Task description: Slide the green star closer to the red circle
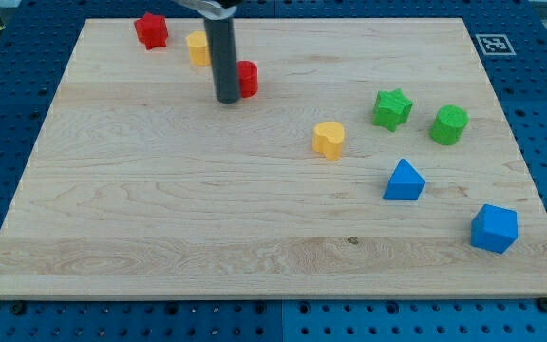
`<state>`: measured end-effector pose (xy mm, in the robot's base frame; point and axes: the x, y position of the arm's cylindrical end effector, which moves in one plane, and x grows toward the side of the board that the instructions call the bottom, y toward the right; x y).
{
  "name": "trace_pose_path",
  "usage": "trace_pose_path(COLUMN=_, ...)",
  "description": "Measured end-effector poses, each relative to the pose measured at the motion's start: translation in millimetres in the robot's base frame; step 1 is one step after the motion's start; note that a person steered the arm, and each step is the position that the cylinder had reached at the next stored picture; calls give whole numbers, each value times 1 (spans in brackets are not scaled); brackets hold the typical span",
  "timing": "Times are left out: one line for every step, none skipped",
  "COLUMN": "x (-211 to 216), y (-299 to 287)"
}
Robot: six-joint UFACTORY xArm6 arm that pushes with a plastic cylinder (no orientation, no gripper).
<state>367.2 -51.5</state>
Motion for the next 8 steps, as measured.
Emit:
trace_pose_path(x=3, y=41)
trace_pose_path(x=-10, y=84)
trace_pose_path(x=-24, y=144)
trace_pose_path(x=-27, y=211)
trace_pose_path(x=-1, y=255)
trace_pose_path(x=9, y=247)
trace_pose_path(x=12, y=221)
trace_pose_path(x=17, y=207)
